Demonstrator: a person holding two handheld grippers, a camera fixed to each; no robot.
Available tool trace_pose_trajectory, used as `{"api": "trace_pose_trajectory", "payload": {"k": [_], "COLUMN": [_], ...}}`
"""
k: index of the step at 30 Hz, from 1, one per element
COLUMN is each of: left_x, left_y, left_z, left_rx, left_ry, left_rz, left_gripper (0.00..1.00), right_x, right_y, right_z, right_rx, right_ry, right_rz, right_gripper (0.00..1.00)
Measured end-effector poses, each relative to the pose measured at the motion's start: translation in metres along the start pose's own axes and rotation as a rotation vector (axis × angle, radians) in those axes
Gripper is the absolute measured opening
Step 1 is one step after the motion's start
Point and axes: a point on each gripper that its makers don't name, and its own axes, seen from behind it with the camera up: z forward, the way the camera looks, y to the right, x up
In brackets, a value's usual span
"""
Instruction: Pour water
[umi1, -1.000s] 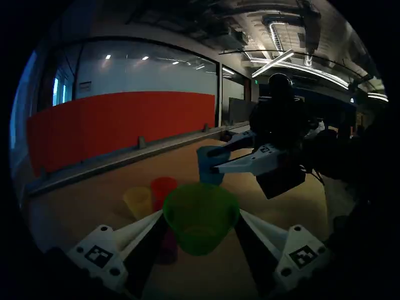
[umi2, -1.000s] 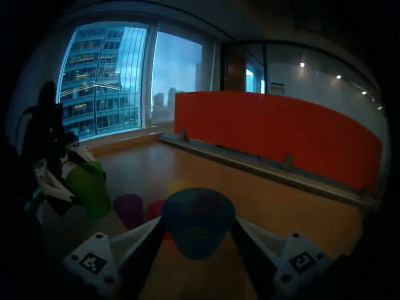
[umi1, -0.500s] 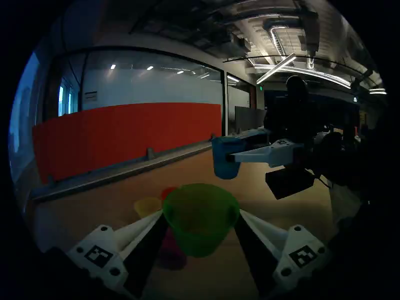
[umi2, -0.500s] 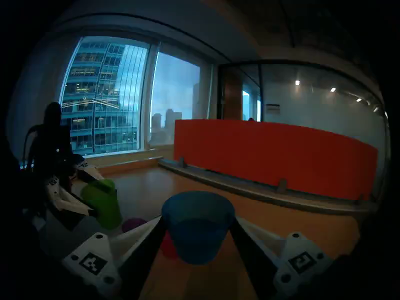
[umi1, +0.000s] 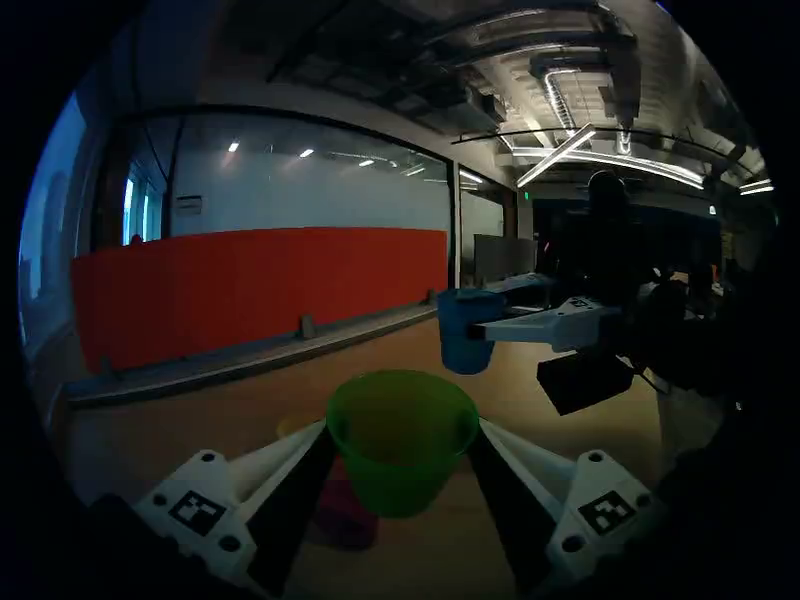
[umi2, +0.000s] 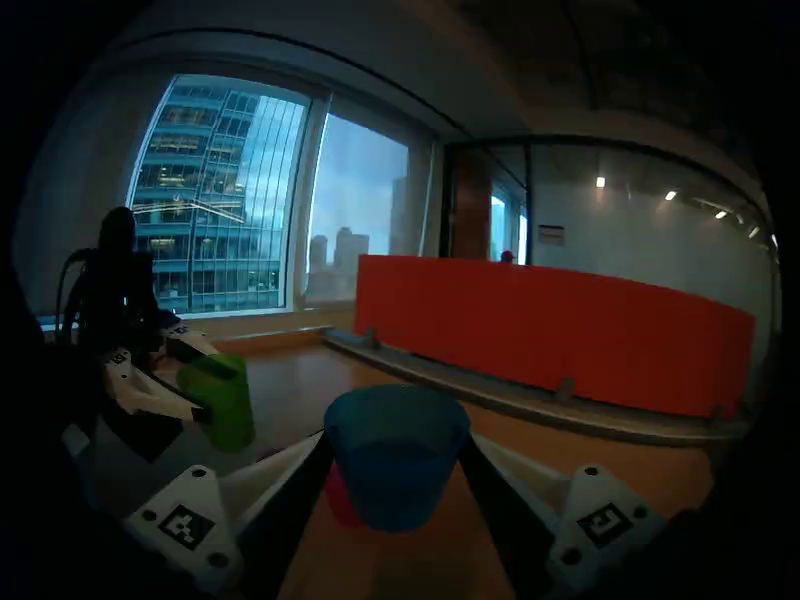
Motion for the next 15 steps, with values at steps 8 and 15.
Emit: {"api": "trace_pose_trajectory", "payload": {"k": [8, 15], "left_x": [0.0045, 0.0057], "left_y": [0.0014, 0.0066], "left_z": [-0.0045, -0.0041], "left_rx": [-0.004, -0.017], "left_ry": [-0.001, -0.007], "left_rz": [0.004, 0.012], "left_gripper": [0.86, 0.86], "right_x": [0.0043, 0.0078], "right_y": [-0.0042, -0.0066], "right_z": [-0.0019, -0.0042], "right_rx": [0.009, 0.018], "right_ry": [0.004, 0.006], "right_rz": [-0.003, -0.02], "right_gripper": [0.9, 0.9]}}
